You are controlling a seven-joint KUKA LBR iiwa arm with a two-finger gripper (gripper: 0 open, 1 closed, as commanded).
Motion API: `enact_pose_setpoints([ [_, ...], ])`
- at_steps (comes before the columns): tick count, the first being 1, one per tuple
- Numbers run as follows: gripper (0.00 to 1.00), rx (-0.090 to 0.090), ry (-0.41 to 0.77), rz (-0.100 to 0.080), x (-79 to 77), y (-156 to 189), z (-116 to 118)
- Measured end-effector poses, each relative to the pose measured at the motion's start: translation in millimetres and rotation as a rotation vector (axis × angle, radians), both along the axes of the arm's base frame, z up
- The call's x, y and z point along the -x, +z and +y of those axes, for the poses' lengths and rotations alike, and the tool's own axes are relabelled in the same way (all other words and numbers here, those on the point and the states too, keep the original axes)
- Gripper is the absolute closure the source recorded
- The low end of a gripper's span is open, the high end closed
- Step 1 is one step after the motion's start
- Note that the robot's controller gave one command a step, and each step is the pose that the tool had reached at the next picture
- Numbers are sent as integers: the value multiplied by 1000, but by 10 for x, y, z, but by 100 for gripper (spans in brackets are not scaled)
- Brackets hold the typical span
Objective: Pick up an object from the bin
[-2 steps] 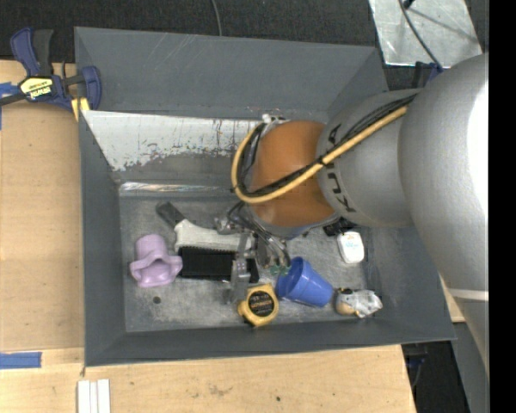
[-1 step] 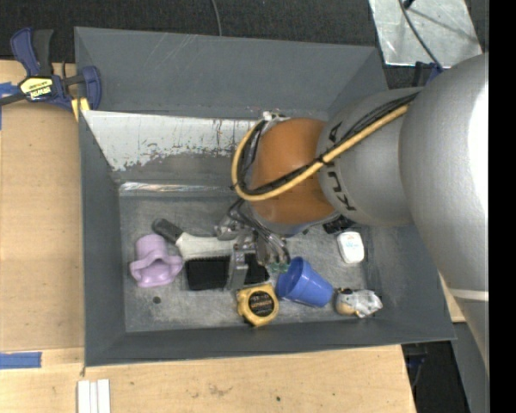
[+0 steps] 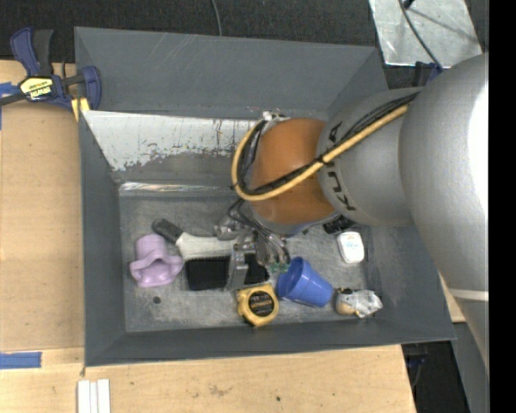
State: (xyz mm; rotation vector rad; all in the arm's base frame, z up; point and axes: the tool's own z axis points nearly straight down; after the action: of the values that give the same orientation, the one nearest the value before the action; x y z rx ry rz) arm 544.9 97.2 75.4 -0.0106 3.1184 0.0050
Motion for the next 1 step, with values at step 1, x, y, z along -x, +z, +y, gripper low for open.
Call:
enact_pose_setpoints([
  [1, 100, 4, -14, 29, 58, 373, -45],
])
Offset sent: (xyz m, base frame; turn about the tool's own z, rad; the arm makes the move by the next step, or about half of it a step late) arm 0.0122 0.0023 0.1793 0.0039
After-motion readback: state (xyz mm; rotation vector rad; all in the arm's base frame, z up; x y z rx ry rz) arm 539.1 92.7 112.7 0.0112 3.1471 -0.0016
